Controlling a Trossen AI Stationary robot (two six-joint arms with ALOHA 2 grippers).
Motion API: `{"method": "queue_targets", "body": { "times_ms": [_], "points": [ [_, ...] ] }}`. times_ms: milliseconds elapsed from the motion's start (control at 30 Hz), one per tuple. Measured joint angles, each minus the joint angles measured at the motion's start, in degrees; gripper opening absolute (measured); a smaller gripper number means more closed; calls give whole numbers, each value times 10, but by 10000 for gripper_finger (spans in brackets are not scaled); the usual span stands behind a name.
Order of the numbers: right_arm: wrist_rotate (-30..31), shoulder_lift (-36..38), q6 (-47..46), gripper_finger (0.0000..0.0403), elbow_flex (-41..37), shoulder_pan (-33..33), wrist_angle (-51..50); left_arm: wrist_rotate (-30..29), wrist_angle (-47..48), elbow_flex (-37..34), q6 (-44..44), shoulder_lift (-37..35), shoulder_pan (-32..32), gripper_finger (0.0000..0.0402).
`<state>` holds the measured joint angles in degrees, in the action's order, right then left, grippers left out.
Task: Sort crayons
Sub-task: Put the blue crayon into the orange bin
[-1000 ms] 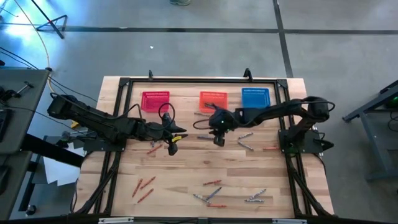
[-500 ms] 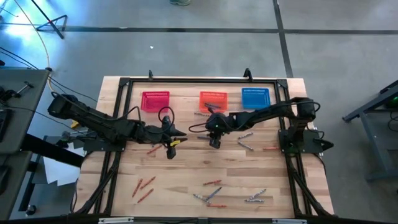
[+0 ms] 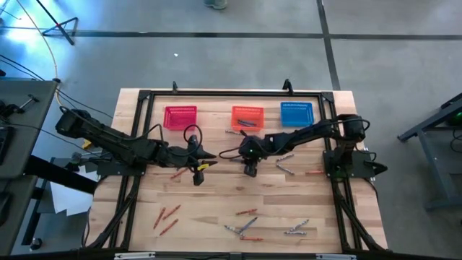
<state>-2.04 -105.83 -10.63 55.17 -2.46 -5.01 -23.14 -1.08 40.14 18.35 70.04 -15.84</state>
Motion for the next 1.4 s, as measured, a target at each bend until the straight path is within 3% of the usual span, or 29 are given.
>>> {"method": "queue_targets", "body": {
  "times_ms": [433,733,900,1133,1400],
  "points": [
    [3,-18,-9,93,2,0,1,0,0,0,0,0,0,87],
    [4,-22,-16,14,2,-1,-5,0,0,0,1,0,0,87],
    [2,-15,-34,12,2,-2,-9,0,6,0,11,0,0,87],
    [-7,51,-17,4,-3,-10,-46,0,20,0,26,0,0,87],
    [83,145,23,2,-1,-61,-41,-9,21,0,25,0,0,87]
  ]
}}
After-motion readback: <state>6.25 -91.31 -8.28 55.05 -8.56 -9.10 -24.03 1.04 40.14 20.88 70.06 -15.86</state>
